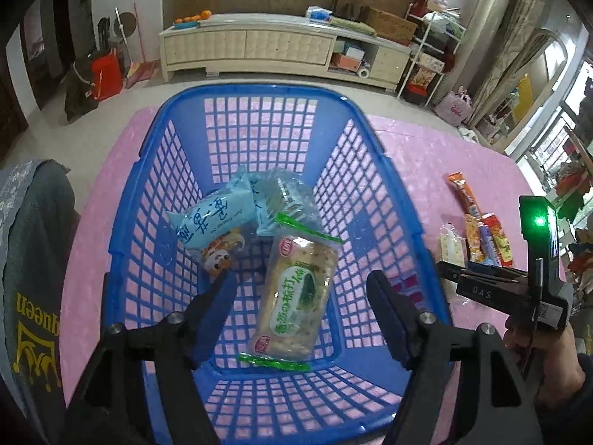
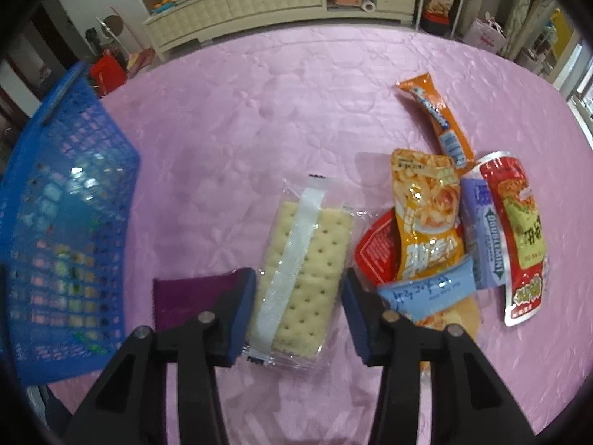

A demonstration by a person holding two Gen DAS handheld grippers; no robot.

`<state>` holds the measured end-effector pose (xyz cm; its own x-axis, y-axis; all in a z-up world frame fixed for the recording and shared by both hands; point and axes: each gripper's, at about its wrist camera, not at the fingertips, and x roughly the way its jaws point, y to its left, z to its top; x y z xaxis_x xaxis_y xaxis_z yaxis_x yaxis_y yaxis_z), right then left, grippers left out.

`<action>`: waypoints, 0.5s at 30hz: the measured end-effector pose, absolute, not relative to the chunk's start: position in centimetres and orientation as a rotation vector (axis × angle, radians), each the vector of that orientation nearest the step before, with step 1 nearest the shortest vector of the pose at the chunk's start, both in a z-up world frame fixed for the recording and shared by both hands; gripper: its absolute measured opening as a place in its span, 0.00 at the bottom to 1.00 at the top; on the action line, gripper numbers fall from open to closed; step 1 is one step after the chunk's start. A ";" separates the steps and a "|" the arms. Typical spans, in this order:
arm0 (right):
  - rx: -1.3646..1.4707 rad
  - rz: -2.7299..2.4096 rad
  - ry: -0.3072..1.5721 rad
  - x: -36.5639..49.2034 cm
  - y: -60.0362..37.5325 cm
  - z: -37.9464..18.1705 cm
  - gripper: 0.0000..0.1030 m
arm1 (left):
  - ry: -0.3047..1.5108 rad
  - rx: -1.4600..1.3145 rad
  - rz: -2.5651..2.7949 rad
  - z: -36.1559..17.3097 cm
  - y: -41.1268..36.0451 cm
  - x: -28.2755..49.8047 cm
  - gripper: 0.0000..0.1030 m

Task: Organize snacks
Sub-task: 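Grasp the white-strip cracker pack with the right gripper and lift it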

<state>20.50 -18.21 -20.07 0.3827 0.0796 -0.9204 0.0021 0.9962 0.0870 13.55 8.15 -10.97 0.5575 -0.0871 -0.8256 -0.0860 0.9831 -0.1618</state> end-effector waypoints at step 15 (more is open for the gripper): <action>0.112 0.218 1.008 15.7 -17.9 -12.1 0.49 | 0.900 -0.133 -0.016 -7.6 5.3 9.3 0.69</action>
